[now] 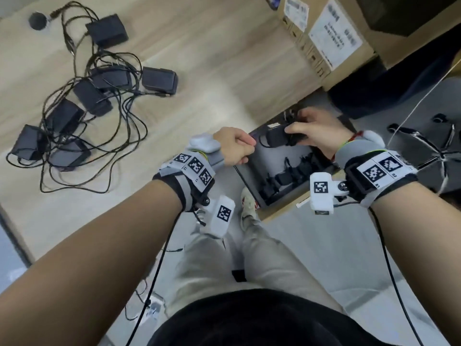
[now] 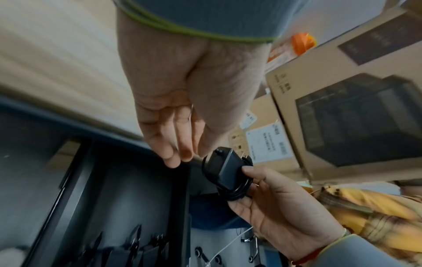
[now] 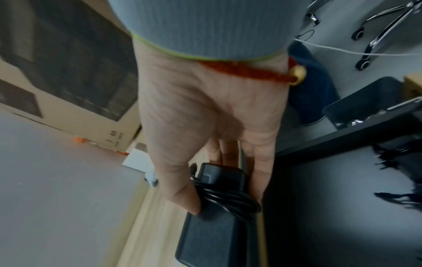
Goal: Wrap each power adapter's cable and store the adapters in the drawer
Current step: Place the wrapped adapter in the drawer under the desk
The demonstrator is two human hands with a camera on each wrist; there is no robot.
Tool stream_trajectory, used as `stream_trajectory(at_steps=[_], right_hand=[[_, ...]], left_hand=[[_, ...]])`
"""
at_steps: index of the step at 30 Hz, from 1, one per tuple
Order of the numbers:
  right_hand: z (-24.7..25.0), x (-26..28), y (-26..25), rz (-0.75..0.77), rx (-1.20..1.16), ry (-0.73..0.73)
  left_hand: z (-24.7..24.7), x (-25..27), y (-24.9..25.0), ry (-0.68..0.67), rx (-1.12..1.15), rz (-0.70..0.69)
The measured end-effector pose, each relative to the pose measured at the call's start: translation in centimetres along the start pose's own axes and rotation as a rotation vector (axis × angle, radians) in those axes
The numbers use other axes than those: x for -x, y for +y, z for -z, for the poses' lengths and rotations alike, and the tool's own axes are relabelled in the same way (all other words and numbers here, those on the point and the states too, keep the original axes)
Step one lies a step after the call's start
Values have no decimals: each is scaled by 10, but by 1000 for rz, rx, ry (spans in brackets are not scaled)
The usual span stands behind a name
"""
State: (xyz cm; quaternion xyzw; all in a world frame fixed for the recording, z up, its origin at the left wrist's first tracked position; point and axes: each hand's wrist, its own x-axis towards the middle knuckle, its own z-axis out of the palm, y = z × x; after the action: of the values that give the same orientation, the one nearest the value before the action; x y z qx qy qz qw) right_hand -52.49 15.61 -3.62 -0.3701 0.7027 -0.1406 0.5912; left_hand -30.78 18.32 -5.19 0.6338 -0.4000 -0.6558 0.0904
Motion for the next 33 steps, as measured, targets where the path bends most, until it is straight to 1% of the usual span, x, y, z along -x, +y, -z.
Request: stream_trajectory(at_steps=[3,6,10,17,22,28,33], right_hand=[[6,-17,44,-71,55,-50],[-3,-33,75,-124,77,-82],[-23,-67,114,-143,197,-84],[-59,-129,170,-111,504,-121],[-71,-155,191,-41,689,-137],[-82,-173,215,-56,718,-137],[-84,-183,227,-70,819,-167]], left_hand=[[-31,-21,-25,-28,-1,51],[-50,-38,-52,-42,5,105],[-66,-68,-97,-66,33,202],[-97,-117,-158,61,-37,285],[-106,-140,-178,132,-79,321],[-112,-159,-198,166,-74,320],[-117,-163,-201,186,-68,325]])
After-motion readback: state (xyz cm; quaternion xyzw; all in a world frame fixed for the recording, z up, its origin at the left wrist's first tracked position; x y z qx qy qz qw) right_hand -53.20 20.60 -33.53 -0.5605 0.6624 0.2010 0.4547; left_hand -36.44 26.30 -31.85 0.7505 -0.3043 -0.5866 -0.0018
